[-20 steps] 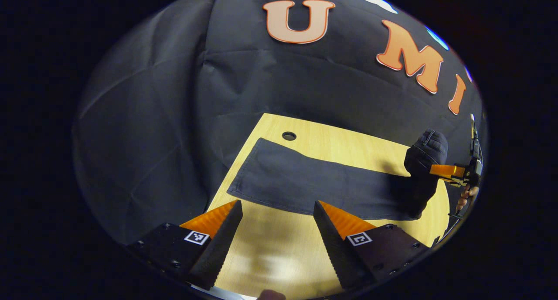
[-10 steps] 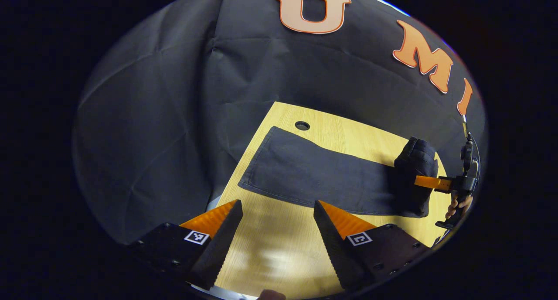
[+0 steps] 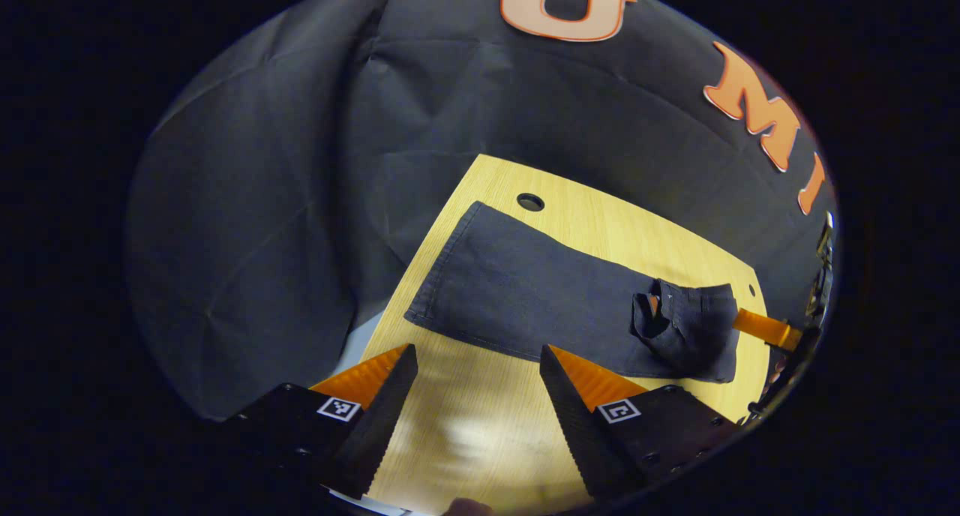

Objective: Grasp the waist and the cuffs of the jeans and fold them to make the two legs overlap; first hold the waist and fold one-third of the jeans toward the cuffs, then hold the cuffs and fold the remaining one-third in the same direction to finish folding.

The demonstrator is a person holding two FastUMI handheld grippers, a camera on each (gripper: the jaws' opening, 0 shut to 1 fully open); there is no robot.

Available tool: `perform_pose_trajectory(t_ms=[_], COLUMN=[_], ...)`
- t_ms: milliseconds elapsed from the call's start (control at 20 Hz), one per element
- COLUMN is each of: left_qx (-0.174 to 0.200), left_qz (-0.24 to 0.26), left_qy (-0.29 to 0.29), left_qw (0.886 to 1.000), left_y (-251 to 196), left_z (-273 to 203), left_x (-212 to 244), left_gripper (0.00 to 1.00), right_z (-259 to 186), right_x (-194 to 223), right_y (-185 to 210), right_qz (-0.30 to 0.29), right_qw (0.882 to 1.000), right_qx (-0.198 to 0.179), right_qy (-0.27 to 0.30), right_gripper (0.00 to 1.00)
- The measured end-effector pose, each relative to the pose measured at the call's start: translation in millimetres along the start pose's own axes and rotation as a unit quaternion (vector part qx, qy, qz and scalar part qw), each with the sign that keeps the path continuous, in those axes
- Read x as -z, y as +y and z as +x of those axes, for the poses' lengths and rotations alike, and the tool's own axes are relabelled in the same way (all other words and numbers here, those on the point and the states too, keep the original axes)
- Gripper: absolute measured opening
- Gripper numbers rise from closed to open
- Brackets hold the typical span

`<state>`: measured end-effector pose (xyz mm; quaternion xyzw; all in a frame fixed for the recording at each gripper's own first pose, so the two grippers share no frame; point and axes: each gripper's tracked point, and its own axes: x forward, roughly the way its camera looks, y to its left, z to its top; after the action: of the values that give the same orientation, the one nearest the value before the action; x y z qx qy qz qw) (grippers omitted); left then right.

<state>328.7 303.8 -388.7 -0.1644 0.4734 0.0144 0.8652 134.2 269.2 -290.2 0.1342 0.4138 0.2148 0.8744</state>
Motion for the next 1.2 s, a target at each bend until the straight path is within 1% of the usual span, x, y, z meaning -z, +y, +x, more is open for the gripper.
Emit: perform_pose_trajectory(t_ms=[50,100,150,200,300,400,550,700,800,950,1050,1100,1200], left_qx=[-0.002,-0.005,-0.012,-0.018,-0.025,-0.027,-0.043,-0.056,-0.072,-0.091,-0.109,-0.124,-0.122], left_qz=[-0.012,-0.027,-0.042,-0.057,-0.084,-0.096,-0.093,-0.106,-0.100,-0.098,-0.082,-0.076,-0.051], left_qy=[0.008,0.016,0.027,0.035,0.055,0.083,0.112,0.136,0.149,0.182,0.180,0.186,0.175], left_qw=[1.000,0.999,0.999,0.998,0.995,0.992,0.988,0.983,0.981,0.974,0.974,0.972,0.976], left_y=[4.5,6.7,12.1,16.6,22.2,29.7,36.8,42.6,49.0,44.4,49.0,48.7,43.6], left_z=[0.3,3.5,4.8,8.9,16.7,24.3,37.6,47.8,53.6,64.5,73.5,66.6,69.5], left_x=[-0.4,-1.0,-3.8,-6.0,-11.4,-10.9,-7.3,-7.9,-2.5,9.6,9.1,9.6,8.8], left_gripper=[0.98,0.99,0.97,0.99,0.99,0.99,0.99,0.99,0.98,0.99,0.97,0.98,0.98], right_z=[-3.6,-7.8,-12.8,-17.8,-35.5,-49.9,-68.2,-83.7,-94.7,-110.9,-119.6,-121.7,-122.6], right_x=[-4.1,-9.0,-13.6,-17.3,-21.3,-20.4,-15.8,-15.4,-15.3,-12.9,-10.2,-10.0,-10.5], right_y=[-5.3,-9.4,-13.4,-15.6,-24.7,-35.2,-50.4,-56.1,-58.2,-64.3,-69.2,-71.3,-72.6], right_qz=[-0.005,-0.009,-0.010,-0.009,-0.003,0.005,0.012,0.020,0.025,0.029,0.033,0.036,0.045], right_qw=[1.000,1.000,0.999,0.999,0.998,0.997,0.994,0.992,0.990,0.988,0.986,0.985,0.984], right_qx=[0.010,0.019,0.029,0.036,0.053,0.067,0.090,0.105,0.112,0.126,0.135,0.140,0.144], right_qy=[-0.006,-0.014,-0.023,-0.030,-0.040,-0.049,-0.059,-0.070,-0.078,-0.088,-0.091,-0.091,-0.093], right_gripper=[0.58,0.64,0.68,0.74,0.82,0.86,0.87,0.89,0.90,0.90,0.90,0.91,0.90])
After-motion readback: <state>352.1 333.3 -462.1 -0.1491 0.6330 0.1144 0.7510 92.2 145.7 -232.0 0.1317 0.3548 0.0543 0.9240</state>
